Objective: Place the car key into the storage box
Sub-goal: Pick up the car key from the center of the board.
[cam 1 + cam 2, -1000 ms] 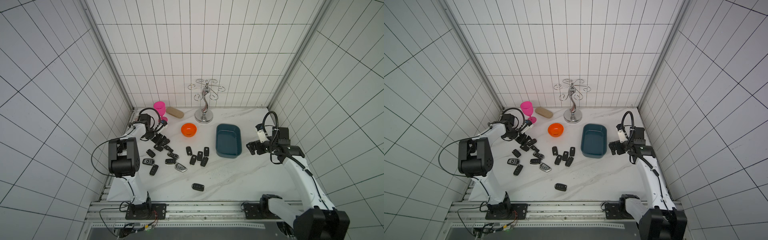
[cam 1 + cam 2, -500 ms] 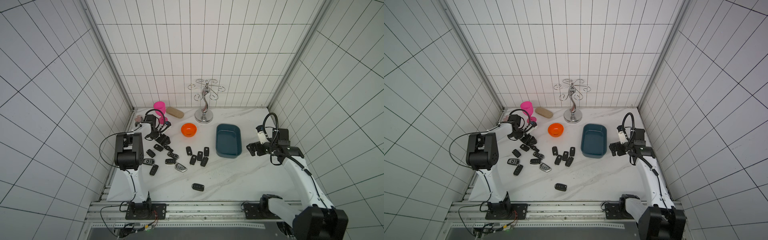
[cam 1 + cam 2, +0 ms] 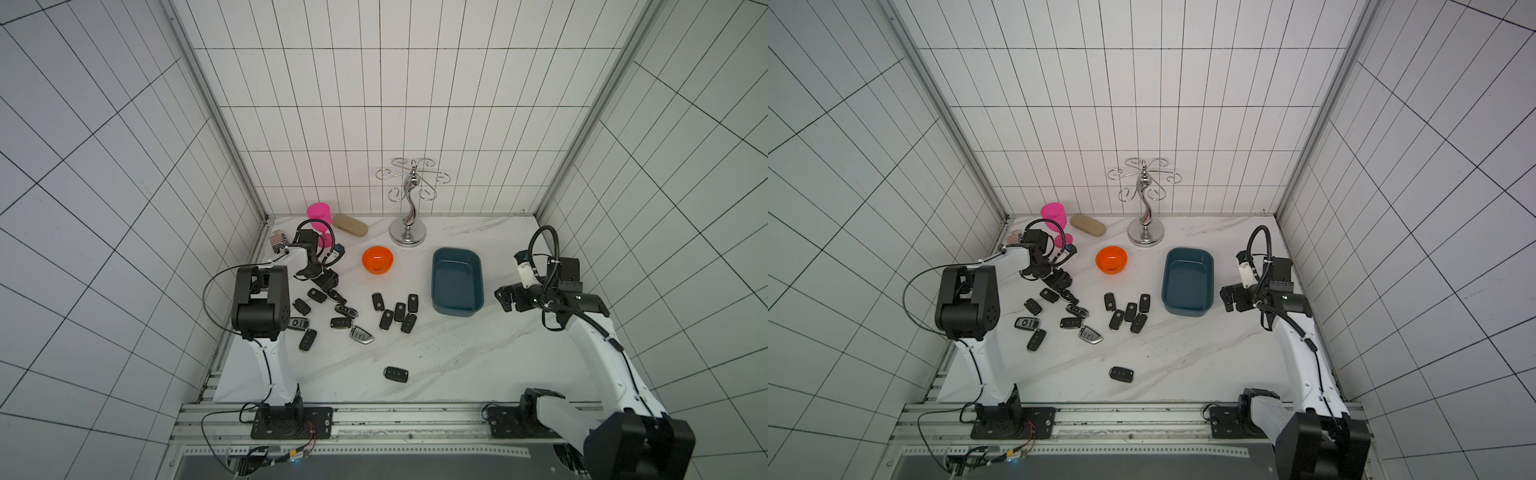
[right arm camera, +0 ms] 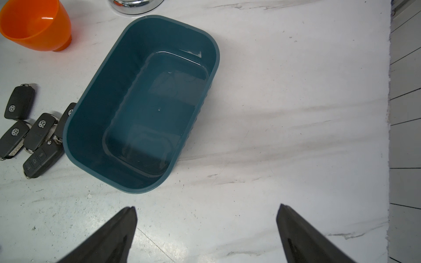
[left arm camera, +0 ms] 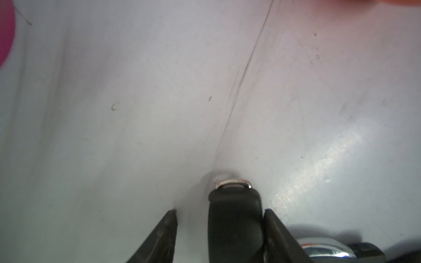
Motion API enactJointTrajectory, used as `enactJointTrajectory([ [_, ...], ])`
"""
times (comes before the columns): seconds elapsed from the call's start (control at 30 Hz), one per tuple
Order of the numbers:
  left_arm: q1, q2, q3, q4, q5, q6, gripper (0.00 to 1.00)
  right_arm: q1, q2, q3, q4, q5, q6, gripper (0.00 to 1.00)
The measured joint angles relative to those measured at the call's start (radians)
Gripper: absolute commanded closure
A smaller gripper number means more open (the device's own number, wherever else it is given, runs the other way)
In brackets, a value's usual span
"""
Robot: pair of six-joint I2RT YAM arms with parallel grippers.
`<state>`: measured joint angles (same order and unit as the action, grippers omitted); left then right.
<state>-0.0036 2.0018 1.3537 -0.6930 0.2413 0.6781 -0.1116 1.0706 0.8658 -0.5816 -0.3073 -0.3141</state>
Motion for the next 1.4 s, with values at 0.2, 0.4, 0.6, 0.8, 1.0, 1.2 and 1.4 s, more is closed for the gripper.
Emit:
enactJointTrajectory([
  [0.2,0.004,0.000,0.005,-0.015,-0.011,-0.014,0.76,0.000,0.000,0.000,0.001,-0.002,-0.001,0.11],
  [0.4,0.005,0.010,0.028,-0.045,-0.011,-0.034,0.86,0.000,0.000,0.005,-0.037,-0.042,-0.010,0.14],
  [0.6,0.013,0.012,0.036,-0.064,0.035,-0.058,0.86,0.079,0.011,0.090,-0.195,-0.098,-0.061,0.12],
  [0.8,0.017,-0.065,0.037,-0.076,0.100,-0.084,0.86,0.206,-0.010,0.151,-0.333,-0.129,-0.111,0.08],
  [1.0,0.016,-0.227,0.061,-0.099,0.176,-0.087,0.85,0.366,0.037,0.206,-0.489,-0.159,-0.156,0.08],
  [1.2,0.005,-0.299,0.071,-0.158,0.260,-0.084,0.84,0.531,0.116,0.206,-0.551,-0.138,-0.185,0.10],
  [1.4,-0.029,-0.345,0.044,-0.217,0.336,-0.078,0.84,0.622,0.185,0.206,-0.546,-0.113,-0.195,0.14],
])
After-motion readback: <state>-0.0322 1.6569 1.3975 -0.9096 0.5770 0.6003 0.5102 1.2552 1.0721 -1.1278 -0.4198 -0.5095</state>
